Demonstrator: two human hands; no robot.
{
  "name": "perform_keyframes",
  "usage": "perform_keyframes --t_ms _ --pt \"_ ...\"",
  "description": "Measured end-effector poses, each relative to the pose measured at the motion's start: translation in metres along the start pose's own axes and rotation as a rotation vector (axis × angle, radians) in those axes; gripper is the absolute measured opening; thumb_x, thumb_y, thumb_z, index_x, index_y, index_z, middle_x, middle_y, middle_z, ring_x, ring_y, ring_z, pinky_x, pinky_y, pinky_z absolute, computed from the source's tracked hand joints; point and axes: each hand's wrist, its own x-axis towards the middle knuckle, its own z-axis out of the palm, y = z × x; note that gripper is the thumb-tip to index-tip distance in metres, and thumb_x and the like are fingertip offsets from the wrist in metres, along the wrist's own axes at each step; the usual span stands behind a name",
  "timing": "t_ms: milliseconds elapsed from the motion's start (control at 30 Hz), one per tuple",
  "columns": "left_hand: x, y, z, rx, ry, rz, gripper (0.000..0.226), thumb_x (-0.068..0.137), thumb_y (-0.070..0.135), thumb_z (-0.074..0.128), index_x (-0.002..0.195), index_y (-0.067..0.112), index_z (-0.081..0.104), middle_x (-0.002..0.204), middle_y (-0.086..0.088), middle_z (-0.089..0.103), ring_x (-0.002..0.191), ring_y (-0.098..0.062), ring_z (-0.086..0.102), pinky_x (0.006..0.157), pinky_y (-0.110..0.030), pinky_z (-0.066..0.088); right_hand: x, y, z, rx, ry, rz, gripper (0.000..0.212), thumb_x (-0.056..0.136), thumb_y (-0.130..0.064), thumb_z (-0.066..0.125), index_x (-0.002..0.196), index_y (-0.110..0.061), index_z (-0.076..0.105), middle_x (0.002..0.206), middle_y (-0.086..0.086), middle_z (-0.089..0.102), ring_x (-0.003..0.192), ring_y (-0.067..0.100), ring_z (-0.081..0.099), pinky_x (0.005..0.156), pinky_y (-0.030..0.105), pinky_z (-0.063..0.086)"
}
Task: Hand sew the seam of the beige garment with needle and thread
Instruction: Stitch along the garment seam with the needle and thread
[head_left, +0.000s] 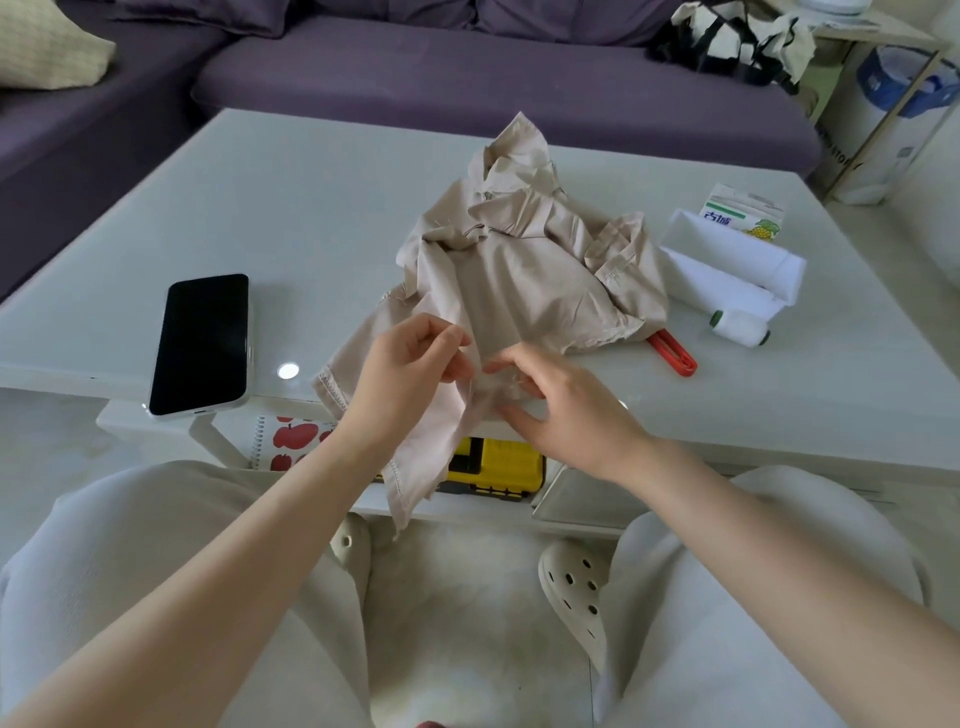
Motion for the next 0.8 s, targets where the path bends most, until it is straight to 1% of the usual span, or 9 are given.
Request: perform_keyframes --t_ms 133,267,367,433,500,533,600,700,800 --pt "0.001 -0.002 0.002 -0.036 0.006 -0.049 0.019 0.097 0.012 0.048 0.085 0.010 0.062 0.080 -0.007 0.071 0.083 -0.016 0.069 0.079 -0.021 0.054 0.008 0.003 0.009 -0.066 -0.005 0.001 0.010 0.089 -0.016 0.064 0.094 -0.008 0.063 0.081 -0.004 0.057 0.071 0.011 0.052 0.061 0.029 0.043" --pt "-0.003 0.000 0.002 -0.160 -0.111 -0.139 0.015 0.096 0.021 0.052 0.109 0.013 0.056 0.099 -0.005 0.071 0.095 -0.013 0.067 0.087 -0.025 0.052 0.013 -0.001 0.008 0.031 0.074 0.067 0.013 0.093 -0.022 0.059 0.081 -0.016 0.058 0.063 -0.015 0.044 0.057 0.004 0.044 0.052 0.023 0.033" --pt "-0.003 -0.006 0.001 -0.004 -0.213 -0.076 0.053 0.079 0.036 0.071 0.123 0.030 0.042 0.114 0.005 0.063 0.106 -0.007 0.061 0.088 -0.025 0.050 0.018 -0.003 0.002 0.079 0.118 0.120 0.018 0.090 -0.019 0.060 0.074 -0.020 0.052 0.052 -0.014 0.039 0.049 0.006 0.040 0.049 0.020 0.029" --pt "-0.005 -0.011 0.003 0.156 -0.229 -0.009 0.069 0.072 0.027 0.075 0.128 0.033 0.035 0.119 0.006 0.056 0.111 -0.007 0.057 0.091 -0.029 0.051 0.021 -0.002 -0.001 0.096 0.152 0.157 0.027 0.088 -0.013 0.060 0.068 -0.024 0.046 0.044 -0.012 0.034 0.045 0.009 0.034 0.049 0.021 0.027" --pt "-0.006 -0.017 0.004 0.274 -0.189 0.032 0.063 0.079 0.012 0.070 0.131 0.025 0.035 0.114 0.004 0.053 0.108 -0.009 0.057 0.088 -0.028 0.053 0.023 0.000 -0.004 0.139 0.144 0.201 0.031 0.088 -0.012 0.059 0.064 -0.025 0.045 0.042 -0.011 0.036 0.044 0.010 0.031 0.049 0.020 0.026" --pt "-0.007 -0.017 0.004 0.328 -0.155 0.054 0.053 0.082 0.010 0.066 0.127 0.020 0.039 0.108 0.004 0.053 0.101 -0.008 0.057 0.083 -0.020 0.052 0.023 0.001 -0.005 0.163 0.131 0.224 0.029 0.089 -0.012 0.059 0.064 -0.023 0.048 0.042 -0.011 0.037 0.044 0.009 0.031 0.049 0.021 0.026" --pt "-0.008 -0.013 0.001 0.429 -0.088 0.106 0.027 0.085 0.016 0.058 0.110 0.013 0.047 0.095 0.004 0.053 0.085 -0.008 0.055 0.069 -0.010 0.045 0.022 0.002 -0.006 0.206 0.114 0.254 0.023 0.090 -0.013 0.058 0.067 -0.012 0.053 0.046 -0.010 0.040 0.046 0.006 0.032 0.051 0.021 0.029" --pt "-0.008 -0.009 -0.007 0.529 -0.054 0.155 0.031 0.078 0.035 0.045 0.090 0.008 0.057 0.086 0.001 0.059 0.073 -0.016 0.054 0.063 -0.021 0.043 0.021 0.007 -0.008 0.218 0.099 0.288 0.022 0.091 -0.014 0.057 0.070 -0.008 0.056 0.048 -0.011 0.043 0.046 0.005 0.036 0.050 0.016 0.030" --pt "-0.005 -0.008 -0.015 0.721 0.070 0.179 0.010 0.090 0.018 0.044 0.092 0.016 0.054 0.086 0.004 0.061 0.065 -0.016 0.050 0.053 -0.032 0.040 0.022 0.012 -0.009 0.209 0.075 0.304 0.022 0.092 -0.017 0.057 0.071 -0.009 0.057 0.043 -0.013 0.041 0.044 0.005 0.037 0.050 0.016 0.030"
